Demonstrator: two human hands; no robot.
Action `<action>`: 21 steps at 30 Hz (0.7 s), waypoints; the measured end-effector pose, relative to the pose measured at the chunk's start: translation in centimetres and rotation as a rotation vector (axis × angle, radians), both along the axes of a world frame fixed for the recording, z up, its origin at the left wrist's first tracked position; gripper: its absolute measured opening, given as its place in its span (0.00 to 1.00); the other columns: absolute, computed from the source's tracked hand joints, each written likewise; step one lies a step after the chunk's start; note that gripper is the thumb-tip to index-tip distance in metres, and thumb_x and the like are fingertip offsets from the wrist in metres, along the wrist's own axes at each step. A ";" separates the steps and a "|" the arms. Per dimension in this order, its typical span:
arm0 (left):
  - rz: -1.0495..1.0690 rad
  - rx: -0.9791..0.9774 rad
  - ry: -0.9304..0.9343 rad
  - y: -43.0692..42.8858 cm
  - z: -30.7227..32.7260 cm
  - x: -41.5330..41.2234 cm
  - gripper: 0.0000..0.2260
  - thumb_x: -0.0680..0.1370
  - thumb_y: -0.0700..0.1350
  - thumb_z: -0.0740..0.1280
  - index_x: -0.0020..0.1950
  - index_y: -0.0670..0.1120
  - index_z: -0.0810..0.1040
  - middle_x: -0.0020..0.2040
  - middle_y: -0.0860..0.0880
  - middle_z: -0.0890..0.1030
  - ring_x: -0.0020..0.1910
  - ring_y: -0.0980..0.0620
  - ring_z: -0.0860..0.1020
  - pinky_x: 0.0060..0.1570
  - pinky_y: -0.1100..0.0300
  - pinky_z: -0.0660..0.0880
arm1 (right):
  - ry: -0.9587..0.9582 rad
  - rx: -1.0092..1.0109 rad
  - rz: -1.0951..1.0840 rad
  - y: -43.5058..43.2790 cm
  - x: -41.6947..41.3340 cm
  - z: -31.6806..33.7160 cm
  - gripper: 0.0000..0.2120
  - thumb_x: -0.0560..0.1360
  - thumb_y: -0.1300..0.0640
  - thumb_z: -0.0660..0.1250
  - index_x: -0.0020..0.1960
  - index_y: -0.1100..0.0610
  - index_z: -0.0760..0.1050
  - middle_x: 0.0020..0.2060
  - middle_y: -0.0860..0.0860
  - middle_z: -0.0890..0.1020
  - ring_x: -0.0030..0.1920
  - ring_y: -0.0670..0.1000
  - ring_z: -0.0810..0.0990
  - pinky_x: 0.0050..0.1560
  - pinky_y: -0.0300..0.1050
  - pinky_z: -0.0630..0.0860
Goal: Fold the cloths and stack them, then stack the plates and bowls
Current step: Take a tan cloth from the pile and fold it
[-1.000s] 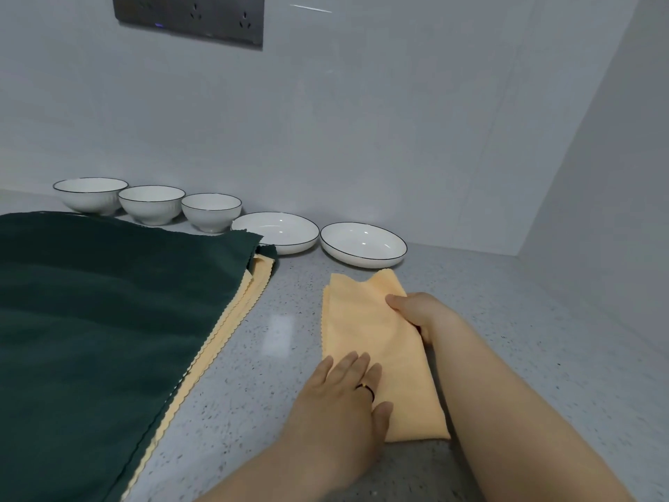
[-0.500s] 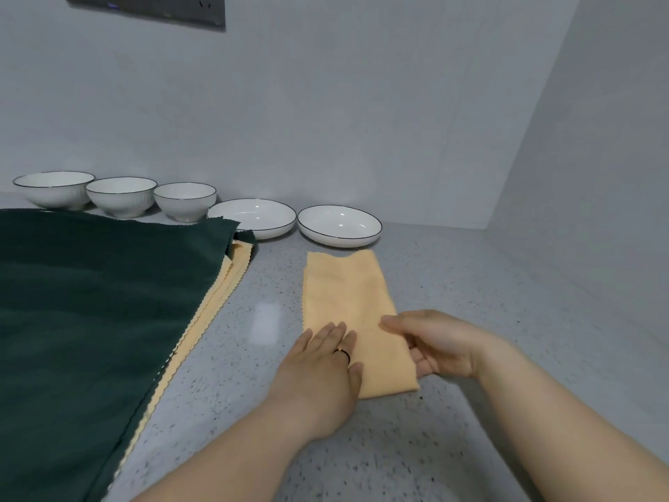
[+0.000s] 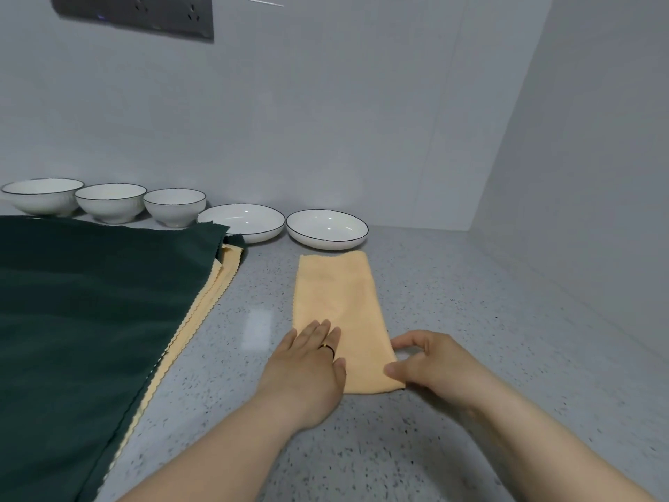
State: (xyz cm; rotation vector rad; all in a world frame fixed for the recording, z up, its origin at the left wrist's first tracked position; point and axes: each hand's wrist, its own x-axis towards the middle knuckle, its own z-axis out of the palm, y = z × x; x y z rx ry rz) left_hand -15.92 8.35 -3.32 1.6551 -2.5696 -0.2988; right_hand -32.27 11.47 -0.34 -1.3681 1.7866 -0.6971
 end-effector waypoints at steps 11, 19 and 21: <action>-0.008 -0.001 -0.039 -0.3 -0.2 -0.1 0.23 0.82 0.50 0.42 0.76 0.47 0.41 0.77 0.51 0.40 0.75 0.56 0.40 0.73 0.58 0.37 | 0.800 -0.250 0.336 -3.7 3.9 -1.2 0.23 0.81 0.53 0.48 0.75 0.53 0.49 0.76 0.51 0.46 0.76 0.49 0.45 0.73 0.42 0.40; -0.018 0.012 -0.085 -0.6 -0.4 -0.1 0.24 0.82 0.51 0.42 0.76 0.46 0.39 0.77 0.50 0.39 0.75 0.55 0.38 0.73 0.58 0.36 | 0.826 -0.073 0.335 -11.4 3.0 -2.4 0.25 0.82 0.50 0.43 0.76 0.58 0.44 0.76 0.52 0.45 0.76 0.49 0.43 0.74 0.45 0.39; -0.023 0.013 -0.104 -0.6 -0.4 -0.2 0.24 0.82 0.51 0.42 0.76 0.46 0.38 0.77 0.50 0.39 0.75 0.55 0.38 0.73 0.57 0.36 | 0.815 -0.075 0.337 -12.9 2.7 -2.3 0.25 0.82 0.50 0.43 0.76 0.58 0.45 0.76 0.53 0.45 0.76 0.49 0.43 0.74 0.45 0.40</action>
